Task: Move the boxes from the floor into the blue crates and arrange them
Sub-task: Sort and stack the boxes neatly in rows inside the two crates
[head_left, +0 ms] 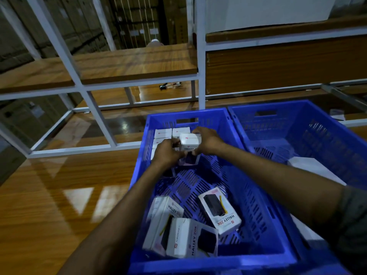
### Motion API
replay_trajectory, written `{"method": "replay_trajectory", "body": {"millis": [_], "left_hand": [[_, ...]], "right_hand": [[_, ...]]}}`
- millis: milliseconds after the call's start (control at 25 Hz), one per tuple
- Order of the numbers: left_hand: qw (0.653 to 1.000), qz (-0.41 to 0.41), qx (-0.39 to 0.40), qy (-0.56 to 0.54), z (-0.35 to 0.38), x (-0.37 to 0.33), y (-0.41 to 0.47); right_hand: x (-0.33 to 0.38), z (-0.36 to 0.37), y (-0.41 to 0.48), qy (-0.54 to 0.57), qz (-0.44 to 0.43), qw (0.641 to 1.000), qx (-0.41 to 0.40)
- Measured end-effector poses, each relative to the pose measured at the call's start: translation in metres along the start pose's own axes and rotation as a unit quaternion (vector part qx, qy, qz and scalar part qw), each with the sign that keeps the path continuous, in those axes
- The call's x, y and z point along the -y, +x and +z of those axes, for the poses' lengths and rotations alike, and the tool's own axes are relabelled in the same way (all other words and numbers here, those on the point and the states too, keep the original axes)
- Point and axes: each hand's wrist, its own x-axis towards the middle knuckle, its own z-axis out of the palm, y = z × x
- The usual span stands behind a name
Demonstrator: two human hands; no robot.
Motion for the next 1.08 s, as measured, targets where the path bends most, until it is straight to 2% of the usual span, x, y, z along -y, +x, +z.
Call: {"method": "replay_trajectory", "body": {"millis": [240,480,720,880,1080], "left_hand": [[0.987,0.03,0.01,0.16,-0.004,0.007,0.01],[0.97,0.066,0.022,0.235,-0.003,0.012,0.023],[0.943,0.053,0.035,0.326,0.005,0.015,0.023],[0.92,0.049,0.044,0.387,0.005,0.009,0.024],[0.907,0.074,0.03,0.414,0.003,0.01,0.022]], "right_hand": [[0.007,0.026,0.017,-0.001,0.026,0.999,-0.039],[0.003,0.042,0.025,-0.006,0.045,0.995,-0.086],[-0.003,0.061,0.032,-0.059,0.029,0.993,-0.093],[-0.007,0.065,0.035,-0.046,0.026,0.993,-0.103],[-0.004,0.063,0.032,-0.041,0.053,0.996,-0.064]]}}
